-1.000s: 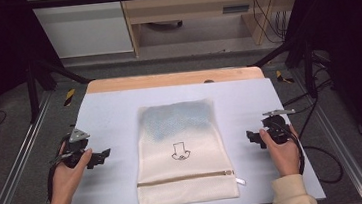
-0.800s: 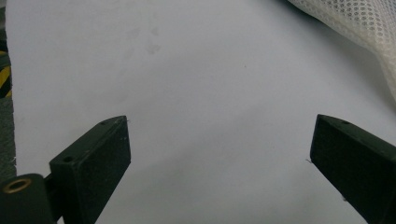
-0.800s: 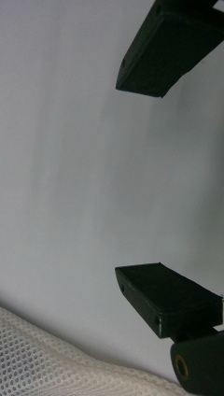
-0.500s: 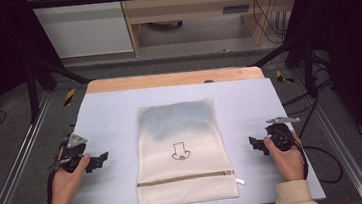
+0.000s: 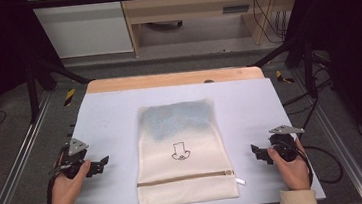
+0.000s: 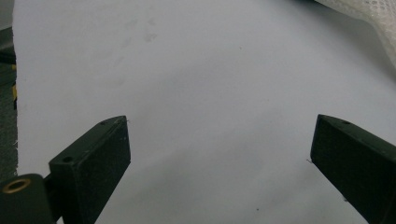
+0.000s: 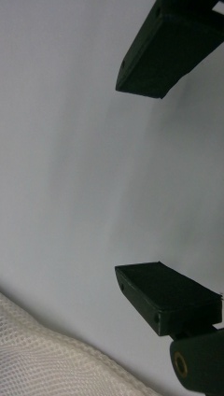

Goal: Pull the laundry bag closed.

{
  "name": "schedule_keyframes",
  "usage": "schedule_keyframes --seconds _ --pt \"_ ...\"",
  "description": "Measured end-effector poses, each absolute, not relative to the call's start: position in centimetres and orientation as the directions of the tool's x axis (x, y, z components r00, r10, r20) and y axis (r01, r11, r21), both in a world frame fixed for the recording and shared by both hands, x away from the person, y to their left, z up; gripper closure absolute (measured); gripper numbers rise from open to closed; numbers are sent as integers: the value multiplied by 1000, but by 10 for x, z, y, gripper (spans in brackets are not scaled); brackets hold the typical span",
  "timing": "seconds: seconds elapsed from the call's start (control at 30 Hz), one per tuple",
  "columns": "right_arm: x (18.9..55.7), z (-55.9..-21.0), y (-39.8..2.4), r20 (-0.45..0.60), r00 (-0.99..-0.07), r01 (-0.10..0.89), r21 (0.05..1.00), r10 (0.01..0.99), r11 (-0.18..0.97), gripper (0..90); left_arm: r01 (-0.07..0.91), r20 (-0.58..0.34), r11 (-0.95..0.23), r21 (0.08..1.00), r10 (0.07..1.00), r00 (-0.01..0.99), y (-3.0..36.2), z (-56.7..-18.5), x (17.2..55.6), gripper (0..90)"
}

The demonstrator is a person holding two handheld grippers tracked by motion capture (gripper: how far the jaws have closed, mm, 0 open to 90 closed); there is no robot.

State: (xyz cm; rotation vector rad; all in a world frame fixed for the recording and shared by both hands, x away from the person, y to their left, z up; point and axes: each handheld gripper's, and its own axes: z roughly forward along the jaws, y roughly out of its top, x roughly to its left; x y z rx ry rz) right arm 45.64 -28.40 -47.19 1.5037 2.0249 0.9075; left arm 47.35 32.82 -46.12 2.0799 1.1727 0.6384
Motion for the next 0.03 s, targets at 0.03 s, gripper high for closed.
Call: schedule_keyframes --seconds 0.03 --pt "456 -471 -283 20 -302 647 739 953 189 110 547 93 -380 746 873 479 328 -461 474 49"
